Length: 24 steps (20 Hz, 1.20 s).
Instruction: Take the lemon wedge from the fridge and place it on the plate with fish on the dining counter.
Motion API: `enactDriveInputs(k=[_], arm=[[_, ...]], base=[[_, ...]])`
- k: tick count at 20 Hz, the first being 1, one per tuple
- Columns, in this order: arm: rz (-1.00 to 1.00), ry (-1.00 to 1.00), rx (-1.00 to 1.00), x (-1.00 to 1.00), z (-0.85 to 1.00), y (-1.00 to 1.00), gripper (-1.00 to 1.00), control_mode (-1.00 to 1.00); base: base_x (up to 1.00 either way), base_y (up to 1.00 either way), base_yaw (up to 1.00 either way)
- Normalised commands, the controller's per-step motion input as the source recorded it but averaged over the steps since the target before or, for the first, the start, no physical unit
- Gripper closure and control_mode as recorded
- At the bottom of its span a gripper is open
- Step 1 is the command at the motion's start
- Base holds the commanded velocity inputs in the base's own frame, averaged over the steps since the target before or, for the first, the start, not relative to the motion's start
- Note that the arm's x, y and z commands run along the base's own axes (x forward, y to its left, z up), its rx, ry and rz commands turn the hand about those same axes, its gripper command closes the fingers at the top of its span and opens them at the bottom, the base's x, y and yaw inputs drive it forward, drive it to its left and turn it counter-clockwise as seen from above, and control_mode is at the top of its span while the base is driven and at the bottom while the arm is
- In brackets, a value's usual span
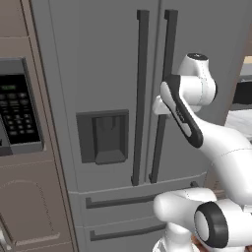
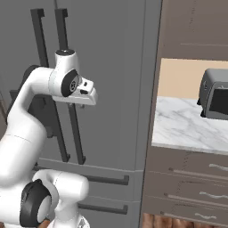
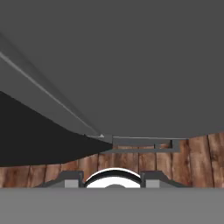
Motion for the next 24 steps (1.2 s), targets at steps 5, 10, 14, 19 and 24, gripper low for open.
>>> enactDriveInputs(k=[5, 10, 14, 19, 24], arm=[[0.00, 0.00, -0.05, 0.00, 0.00, 0.24, -1.00, -1.00], [0.00, 0.00, -0.01, 0.00, -0.02, 0.16, -1.00, -1.00], [0.01, 0.08, -0.06, -0.09, -0.15, 0.47, -1.00, -1.00], [0.00, 0.01, 0.00, -0.28, -0.13, 0.01, -1.00, 1.00], [0.00, 0.00, 0.00, 0.00, 0.00, 0.00, -1.00, 1.00]], base=[[0.00, 0.00, 0.00], [0.00, 0.00, 0.00], [0.00, 0.00, 0.00], [-0.51, 0.00, 0.00], [-0.69, 0.00, 0.00]])
